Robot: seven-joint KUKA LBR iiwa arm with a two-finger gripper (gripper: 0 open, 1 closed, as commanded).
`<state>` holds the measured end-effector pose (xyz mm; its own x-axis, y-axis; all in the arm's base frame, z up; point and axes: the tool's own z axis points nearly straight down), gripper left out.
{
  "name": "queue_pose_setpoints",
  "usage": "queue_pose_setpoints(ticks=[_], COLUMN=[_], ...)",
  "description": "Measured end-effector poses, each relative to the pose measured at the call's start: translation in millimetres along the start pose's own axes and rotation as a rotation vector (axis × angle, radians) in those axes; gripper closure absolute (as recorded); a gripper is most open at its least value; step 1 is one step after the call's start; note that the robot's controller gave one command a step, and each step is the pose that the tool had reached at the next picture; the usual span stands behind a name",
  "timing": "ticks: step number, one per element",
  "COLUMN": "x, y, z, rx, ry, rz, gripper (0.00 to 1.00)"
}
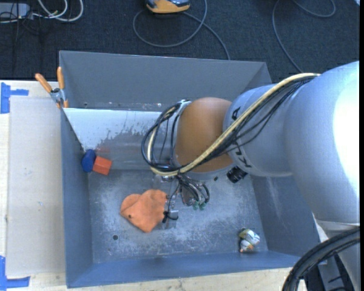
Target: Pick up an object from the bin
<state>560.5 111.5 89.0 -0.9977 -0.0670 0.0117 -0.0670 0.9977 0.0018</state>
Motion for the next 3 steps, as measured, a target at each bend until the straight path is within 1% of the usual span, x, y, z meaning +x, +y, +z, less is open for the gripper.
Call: queue_pose_setpoints(ticks=[1,2,3], x=[9.5,26.3,26.3], y=[8.6,28.9,28.9], z=[5.4,17.8,17.8], rx=[0.001,-0.001,-0.001], ry=[-0.008,0.001,0.001], rz=[0.002,-0.356,-0.356], gripper=[0.0,1.0,1.0])
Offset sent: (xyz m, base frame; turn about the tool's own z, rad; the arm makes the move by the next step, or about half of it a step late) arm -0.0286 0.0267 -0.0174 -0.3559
